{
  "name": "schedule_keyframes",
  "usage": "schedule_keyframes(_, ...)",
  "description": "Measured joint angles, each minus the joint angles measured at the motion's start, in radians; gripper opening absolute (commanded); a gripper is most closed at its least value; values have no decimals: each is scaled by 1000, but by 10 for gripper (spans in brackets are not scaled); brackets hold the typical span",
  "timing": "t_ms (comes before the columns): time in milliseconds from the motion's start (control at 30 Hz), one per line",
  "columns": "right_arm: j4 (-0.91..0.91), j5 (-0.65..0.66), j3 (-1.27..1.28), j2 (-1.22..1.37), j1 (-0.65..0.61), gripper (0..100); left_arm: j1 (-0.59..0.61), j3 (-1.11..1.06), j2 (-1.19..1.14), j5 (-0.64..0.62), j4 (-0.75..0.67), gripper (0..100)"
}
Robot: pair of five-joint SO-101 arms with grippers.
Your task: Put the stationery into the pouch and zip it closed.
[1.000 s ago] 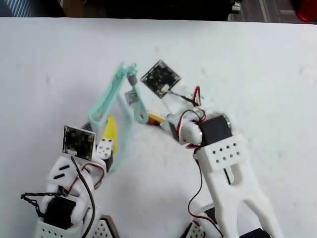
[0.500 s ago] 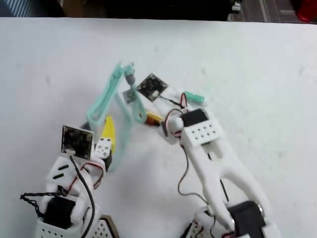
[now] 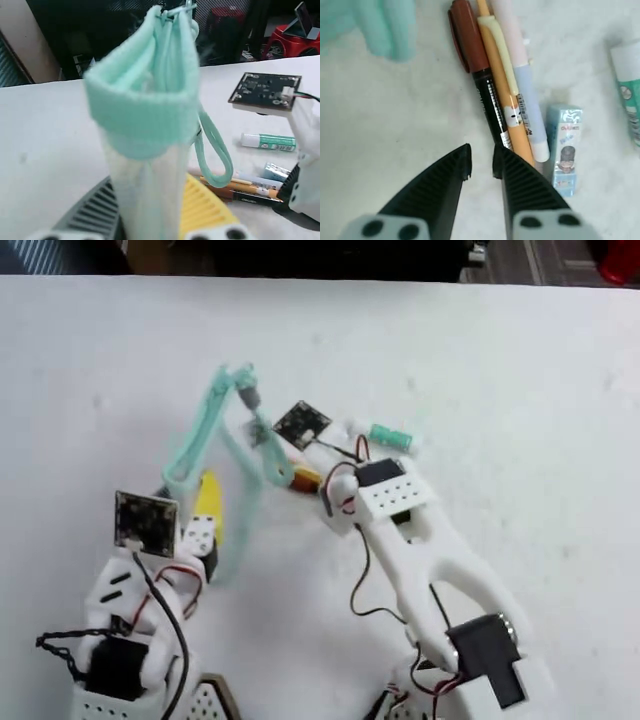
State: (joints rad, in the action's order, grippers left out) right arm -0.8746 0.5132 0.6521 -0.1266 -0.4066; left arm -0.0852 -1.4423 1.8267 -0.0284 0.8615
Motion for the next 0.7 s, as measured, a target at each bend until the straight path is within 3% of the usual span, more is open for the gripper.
schedule_keyframes(300, 72, 0, 23, 23, -8, 67, 155, 0, -2, -60, -11, 22)
schedule_keyframes(700, 153, 74, 23, 92, -8, 65, 164, 0, -2, -83, -11, 22)
